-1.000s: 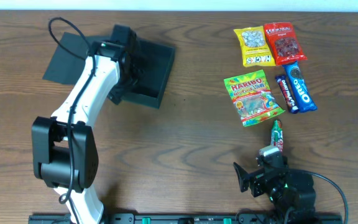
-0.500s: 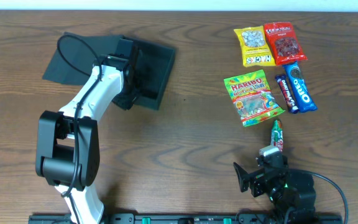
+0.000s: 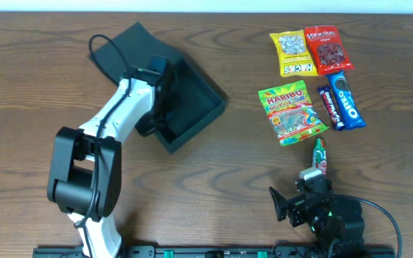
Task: Pack container
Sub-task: 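Drag the black box with the left gripper toward table center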
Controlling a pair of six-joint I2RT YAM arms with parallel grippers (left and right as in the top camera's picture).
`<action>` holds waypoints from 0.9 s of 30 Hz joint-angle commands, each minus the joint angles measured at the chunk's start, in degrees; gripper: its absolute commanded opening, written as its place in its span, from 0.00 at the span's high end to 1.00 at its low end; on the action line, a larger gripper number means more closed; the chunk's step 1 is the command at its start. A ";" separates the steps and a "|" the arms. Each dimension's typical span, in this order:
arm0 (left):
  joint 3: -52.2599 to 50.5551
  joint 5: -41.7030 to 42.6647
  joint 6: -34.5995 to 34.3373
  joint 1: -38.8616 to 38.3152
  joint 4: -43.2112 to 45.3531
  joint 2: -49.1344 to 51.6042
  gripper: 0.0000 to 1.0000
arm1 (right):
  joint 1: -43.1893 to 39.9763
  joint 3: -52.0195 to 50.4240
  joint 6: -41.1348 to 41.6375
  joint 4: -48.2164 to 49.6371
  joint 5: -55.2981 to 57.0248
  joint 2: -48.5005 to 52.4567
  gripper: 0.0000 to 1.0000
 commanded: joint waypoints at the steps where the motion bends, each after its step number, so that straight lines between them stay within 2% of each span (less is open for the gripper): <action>1: -0.42 -4.13 9.05 -2.01 -0.87 1.03 0.94 | 0.44 -0.28 -0.87 -0.07 0.11 -0.31 0.01; 11: -0.44 -7.10 27.63 -5.68 3.48 1.03 0.94 | 0.44 -0.28 -0.87 -0.07 0.11 -0.31 0.01; 23: -0.44 -7.08 31.58 -5.73 7.06 1.03 0.94 | 0.44 -0.28 -0.87 -0.07 0.11 -0.31 0.01; 24: -0.44 -6.86 31.26 -5.73 6.97 1.03 0.90 | 0.44 -0.28 -0.87 -0.07 0.11 -0.31 0.01; 25: -0.44 -6.84 29.68 -5.73 6.78 1.03 0.61 | 0.44 -0.28 -0.87 -0.09 0.11 -0.31 0.01; 26: -0.42 -6.43 27.52 -5.73 6.51 1.03 0.25 | 0.44 -0.28 -0.87 -0.07 0.11 -0.31 0.01; 27: -0.37 -5.44 26.58 -5.73 6.49 1.01 0.04 | 0.44 -0.28 -0.87 -0.07 0.11 -0.31 0.01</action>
